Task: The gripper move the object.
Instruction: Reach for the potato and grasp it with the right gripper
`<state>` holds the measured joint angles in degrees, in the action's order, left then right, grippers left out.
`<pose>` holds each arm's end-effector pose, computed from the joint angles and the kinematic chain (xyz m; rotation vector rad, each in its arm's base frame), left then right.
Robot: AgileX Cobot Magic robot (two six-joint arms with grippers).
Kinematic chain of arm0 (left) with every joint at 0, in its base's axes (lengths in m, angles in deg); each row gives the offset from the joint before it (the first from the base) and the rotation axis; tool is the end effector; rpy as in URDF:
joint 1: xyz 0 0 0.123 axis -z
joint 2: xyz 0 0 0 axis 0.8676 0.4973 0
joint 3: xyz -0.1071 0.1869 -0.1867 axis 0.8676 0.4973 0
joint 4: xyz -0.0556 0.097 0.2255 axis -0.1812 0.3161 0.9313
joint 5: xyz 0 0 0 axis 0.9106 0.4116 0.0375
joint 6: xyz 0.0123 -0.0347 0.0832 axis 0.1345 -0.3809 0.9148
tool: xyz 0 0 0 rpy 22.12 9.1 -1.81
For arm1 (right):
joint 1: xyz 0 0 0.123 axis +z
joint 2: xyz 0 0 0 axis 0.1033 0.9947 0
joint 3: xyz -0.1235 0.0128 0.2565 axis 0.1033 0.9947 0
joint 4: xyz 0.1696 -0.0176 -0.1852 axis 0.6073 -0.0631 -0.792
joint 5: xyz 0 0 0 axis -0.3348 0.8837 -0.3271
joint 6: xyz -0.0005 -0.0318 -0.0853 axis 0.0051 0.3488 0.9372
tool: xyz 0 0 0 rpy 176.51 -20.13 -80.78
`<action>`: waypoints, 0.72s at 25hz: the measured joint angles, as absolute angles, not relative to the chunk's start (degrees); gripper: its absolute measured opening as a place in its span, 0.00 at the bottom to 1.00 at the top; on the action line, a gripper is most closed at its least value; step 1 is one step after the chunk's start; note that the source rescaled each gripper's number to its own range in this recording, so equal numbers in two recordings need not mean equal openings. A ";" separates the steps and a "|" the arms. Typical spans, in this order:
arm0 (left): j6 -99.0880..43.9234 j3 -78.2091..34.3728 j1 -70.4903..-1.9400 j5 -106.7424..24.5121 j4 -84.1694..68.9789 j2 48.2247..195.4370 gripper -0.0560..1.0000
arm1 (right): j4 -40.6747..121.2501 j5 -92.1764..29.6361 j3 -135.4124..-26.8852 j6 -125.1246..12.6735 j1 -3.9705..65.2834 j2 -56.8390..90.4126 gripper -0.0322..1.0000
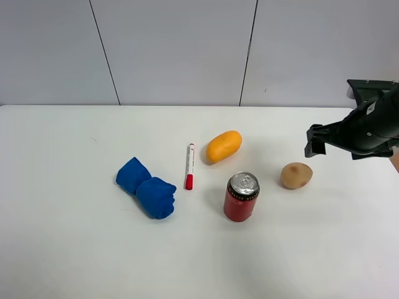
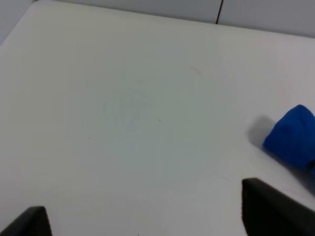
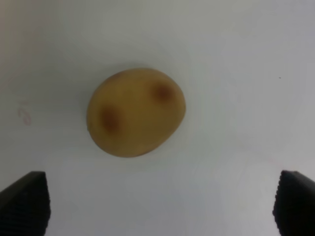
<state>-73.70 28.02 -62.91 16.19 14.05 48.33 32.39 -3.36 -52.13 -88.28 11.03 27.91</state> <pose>-0.0093 0.0109 0.2821 -0.2691 2.0022 0.0662 0.2788 0.0248 0.2262 0.0966 2.7099 0.0740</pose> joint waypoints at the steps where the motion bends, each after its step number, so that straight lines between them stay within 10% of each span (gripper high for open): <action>1: -73.70 28.02 -62.91 16.19 14.05 48.33 1.00 | 32.39 -4.22 -52.13 -88.28 11.03 29.30 0.97; 18: -73.70 28.02 -62.91 16.19 14.05 48.33 1.00 | 33.07 -15.16 -52.15 -86.69 11.03 44.57 0.97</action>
